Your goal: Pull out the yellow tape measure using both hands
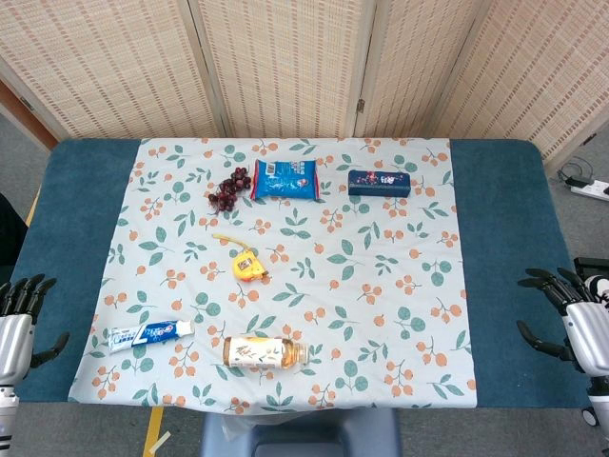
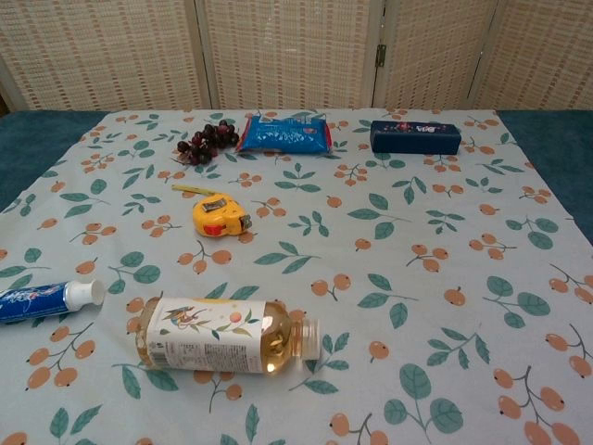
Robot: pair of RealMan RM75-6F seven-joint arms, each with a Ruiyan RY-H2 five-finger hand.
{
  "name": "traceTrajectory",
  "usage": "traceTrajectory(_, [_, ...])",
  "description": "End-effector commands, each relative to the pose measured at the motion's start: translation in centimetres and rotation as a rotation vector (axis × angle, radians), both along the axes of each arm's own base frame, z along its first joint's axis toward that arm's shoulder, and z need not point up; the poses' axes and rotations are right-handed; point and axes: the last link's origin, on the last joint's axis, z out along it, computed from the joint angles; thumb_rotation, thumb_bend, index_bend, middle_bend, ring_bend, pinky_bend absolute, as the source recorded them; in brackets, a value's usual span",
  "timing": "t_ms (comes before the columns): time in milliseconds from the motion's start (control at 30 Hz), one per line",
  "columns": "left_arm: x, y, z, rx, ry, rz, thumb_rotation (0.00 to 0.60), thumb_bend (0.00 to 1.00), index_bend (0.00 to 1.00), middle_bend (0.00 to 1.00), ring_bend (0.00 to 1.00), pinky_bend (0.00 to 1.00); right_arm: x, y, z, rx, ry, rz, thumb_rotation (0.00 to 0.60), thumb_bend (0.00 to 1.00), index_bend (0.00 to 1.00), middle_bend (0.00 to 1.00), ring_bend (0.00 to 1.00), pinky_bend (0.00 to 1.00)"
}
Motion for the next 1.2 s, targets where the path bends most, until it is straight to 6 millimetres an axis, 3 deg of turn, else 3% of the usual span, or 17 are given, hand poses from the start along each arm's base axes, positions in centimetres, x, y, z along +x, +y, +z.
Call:
traceTrajectory(33, [0.1,0.0,-0.2,-0.001,0.0,-0.001,0.6,0.32,0.16,0.13,0.1,0.0,0.1,-0.2,-0.1,0.004,-0.001,0.004,0.6,0.36,0.29,0.22,0.24,0.09])
traceTrajectory(333, [0.4,0.2,-0.6,-0.009,-0.009,-0.017,0.6,0.32,0.15,0.13,0.1,0.0,0.1,-0.2,0.4,-0.005,-0.011,0.003,0.6,0.36,0.29,0.22,0.24,0.09])
traceTrajectory(467, [1.0,1.4,-0.9,-0.027,-0.013,-0.062,0.6,0.32,0.15,0.13,0.1,0.0,0.2,-0.1,0.8,-0.016,-0.015,0.001,0.6,0.36,0.29,0.22,0.24,0.09])
traceTrajectory(667, [3.2,5.8,-2.5,-0.136,-0.019,-0.202,0.6,0.32,0.16,0.13,0.1,0.0,0.8,-0.4,1.5,-0.025,-0.008,0.012,0.6,0.36,0.29,0.21,0.24,0.09])
traceTrajectory(900, [6.8,11.9,-6.2,-0.309,0.024,-0.372,0.6,0.32,0.17,0.13,0.1,0.0,1.3,-0.6,1.8,-0.02,0.003,0.008,0.6,0.36,0.29,0.21,0.24,0.09])
traceTrajectory(1200, [9.8,16.1,-10.5,-0.509,0.15,-0.47,0.6,0.33,0.18,0.13,0.07,0.0,1.4,-0.5,1.9,-0.021,0.002,0.004,0.6,0.36,0.29,0.21,0.24,0.09])
